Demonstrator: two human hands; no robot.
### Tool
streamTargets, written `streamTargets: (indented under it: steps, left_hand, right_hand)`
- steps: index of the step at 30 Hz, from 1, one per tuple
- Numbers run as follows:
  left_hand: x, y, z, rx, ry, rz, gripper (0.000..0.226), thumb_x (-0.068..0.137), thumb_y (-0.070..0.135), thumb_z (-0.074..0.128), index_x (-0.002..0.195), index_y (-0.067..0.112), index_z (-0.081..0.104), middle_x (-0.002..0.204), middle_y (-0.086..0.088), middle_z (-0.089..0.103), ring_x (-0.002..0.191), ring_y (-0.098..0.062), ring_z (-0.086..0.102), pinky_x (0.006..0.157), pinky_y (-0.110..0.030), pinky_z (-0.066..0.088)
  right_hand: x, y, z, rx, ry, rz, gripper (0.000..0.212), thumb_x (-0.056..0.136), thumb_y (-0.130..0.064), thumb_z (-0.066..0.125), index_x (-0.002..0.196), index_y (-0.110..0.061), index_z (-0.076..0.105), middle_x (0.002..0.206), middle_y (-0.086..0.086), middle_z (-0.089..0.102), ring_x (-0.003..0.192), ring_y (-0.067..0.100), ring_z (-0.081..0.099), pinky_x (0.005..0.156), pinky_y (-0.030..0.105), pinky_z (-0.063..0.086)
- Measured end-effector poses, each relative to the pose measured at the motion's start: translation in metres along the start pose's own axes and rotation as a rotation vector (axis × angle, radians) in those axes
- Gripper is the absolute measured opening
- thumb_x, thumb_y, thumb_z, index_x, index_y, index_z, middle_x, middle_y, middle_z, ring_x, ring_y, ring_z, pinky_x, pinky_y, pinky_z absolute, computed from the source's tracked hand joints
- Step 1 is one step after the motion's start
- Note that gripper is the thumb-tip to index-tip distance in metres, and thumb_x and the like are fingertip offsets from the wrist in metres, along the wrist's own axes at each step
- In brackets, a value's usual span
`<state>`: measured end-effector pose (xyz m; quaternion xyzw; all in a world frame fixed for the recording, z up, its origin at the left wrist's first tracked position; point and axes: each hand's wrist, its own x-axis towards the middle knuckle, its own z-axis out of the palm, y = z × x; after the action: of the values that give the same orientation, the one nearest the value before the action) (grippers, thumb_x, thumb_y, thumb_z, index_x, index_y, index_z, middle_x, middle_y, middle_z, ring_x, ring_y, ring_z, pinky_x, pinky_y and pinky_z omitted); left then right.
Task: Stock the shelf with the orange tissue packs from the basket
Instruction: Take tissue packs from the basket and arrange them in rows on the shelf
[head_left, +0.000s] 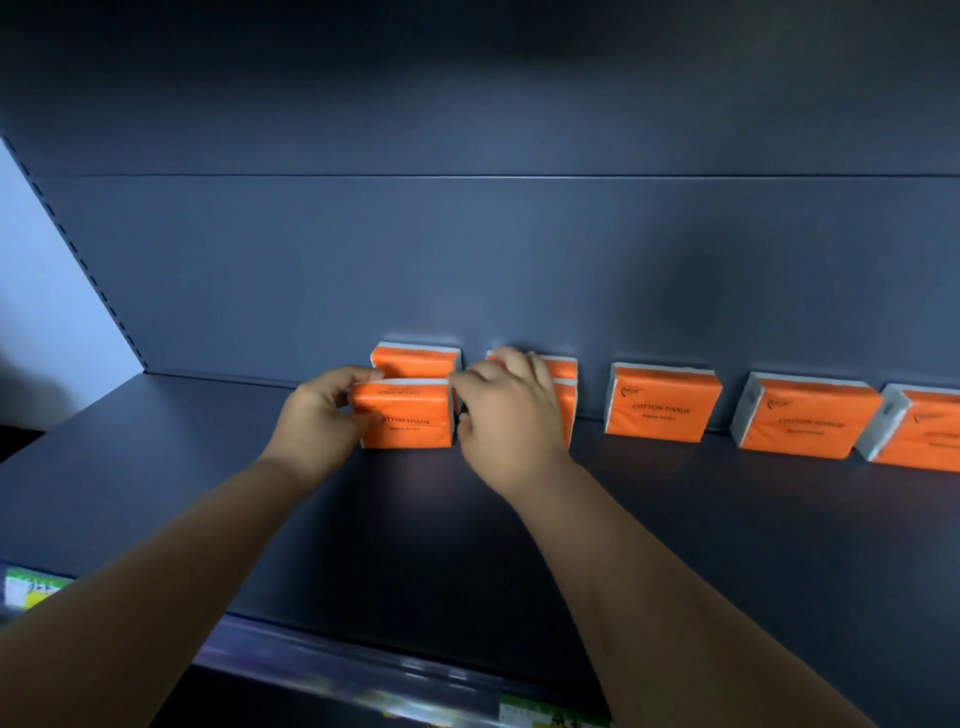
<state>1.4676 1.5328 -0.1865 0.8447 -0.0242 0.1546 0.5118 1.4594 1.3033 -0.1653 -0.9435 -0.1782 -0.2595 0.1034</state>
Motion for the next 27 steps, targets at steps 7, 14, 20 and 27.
streamTargets:
  steps: [7,14,20,27]
  left_hand:
    - [0.013,0.0,0.007,0.101,0.08,-0.003,0.058,0.08,-0.016,0.068,0.112,0.032,0.069,0.118,0.001,0.055,0.11,-0.018,0.057,0.083,0.003,0.035]
    - [0.024,0.008,0.014,-0.055,0.076,-0.099,0.05,0.086,-0.012,0.063,0.107,0.033,0.07,0.121,-0.013,0.06,0.083,-0.024,0.066,0.062,-0.025,0.052]
    - [0.02,0.013,0.014,-0.118,0.06,-0.161,0.045,0.09,-0.013,0.063,0.112,0.026,0.067,0.104,-0.024,0.071,0.083,-0.026,0.063,0.069,-0.031,0.052]
    - [-0.019,0.013,-0.014,0.233,0.158,-0.098,0.05,0.094,0.011,0.068,0.142,0.016,0.056,0.144,-0.006,0.055,0.135,-0.025,0.051,0.116,-0.037,0.038]
  right_hand:
    - [0.005,-0.013,0.011,0.057,-0.09,-0.025,0.054,0.09,-0.016,0.061,0.143,-0.014,0.058,0.135,0.004,0.066,0.144,0.028,0.04,0.125,0.05,0.022]
    - [0.007,-0.017,0.014,0.026,-0.145,0.011,0.069,0.089,-0.014,0.062,0.155,-0.011,0.041,0.156,0.006,0.049,0.155,0.026,0.025,0.128,0.048,0.011]
    - [0.007,-0.018,0.01,0.039,-0.17,0.035,0.07,0.092,-0.02,0.059,0.158,-0.013,0.035,0.164,0.003,0.039,0.159,0.024,0.013,0.129,0.05,-0.001]
    - [0.001,-0.037,-0.002,0.103,-0.136,0.067,0.069,0.093,-0.024,0.059,0.157,-0.013,0.037,0.163,0.009,0.034,0.157,0.033,0.015,0.129,0.049,0.007]
